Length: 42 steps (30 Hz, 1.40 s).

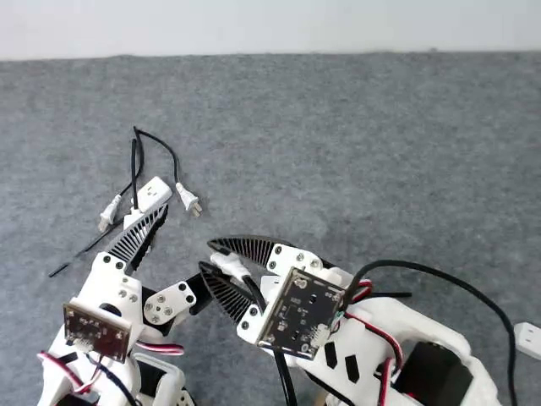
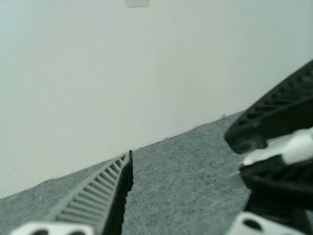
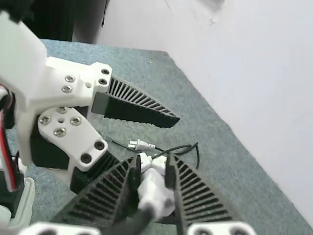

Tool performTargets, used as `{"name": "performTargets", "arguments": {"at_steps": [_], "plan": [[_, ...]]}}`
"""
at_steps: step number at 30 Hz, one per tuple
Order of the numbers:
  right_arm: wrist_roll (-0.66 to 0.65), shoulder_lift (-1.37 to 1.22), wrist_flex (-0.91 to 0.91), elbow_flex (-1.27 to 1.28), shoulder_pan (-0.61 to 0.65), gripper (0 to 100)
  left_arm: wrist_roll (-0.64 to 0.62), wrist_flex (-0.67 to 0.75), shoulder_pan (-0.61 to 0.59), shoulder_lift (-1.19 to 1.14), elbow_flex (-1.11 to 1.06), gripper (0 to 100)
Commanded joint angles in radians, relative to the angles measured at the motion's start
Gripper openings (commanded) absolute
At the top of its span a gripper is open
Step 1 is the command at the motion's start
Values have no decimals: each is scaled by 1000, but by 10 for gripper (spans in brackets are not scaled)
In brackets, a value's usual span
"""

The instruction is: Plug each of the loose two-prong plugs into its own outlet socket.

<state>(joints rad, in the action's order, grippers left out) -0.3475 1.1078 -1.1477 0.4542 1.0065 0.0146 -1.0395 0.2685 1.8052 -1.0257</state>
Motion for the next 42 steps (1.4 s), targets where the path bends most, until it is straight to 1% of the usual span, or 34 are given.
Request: {"name": "performTargets", "arguments": {"at_steps": [1,9,15,20,21,37,42], "plan": [[8,-16,-28,28,-16,90,2,11,11,20,31,375],[0,-8,-59,32,-18,89,2,11,11,20,31,375],[-3,-7,-68,49,-136,86,2,11,11,20,31,375],[-26,-7,-68,63,-143,9,3,11,11,20,31,375],[-26,-7,-70,64,-143,6,5,11,11,20,31,375],[-29,-7,-85,60,-147,13,8,11,9,20,15,375],[-28,-7,-91,63,-147,92,8,11,9,20,15,375]]}}
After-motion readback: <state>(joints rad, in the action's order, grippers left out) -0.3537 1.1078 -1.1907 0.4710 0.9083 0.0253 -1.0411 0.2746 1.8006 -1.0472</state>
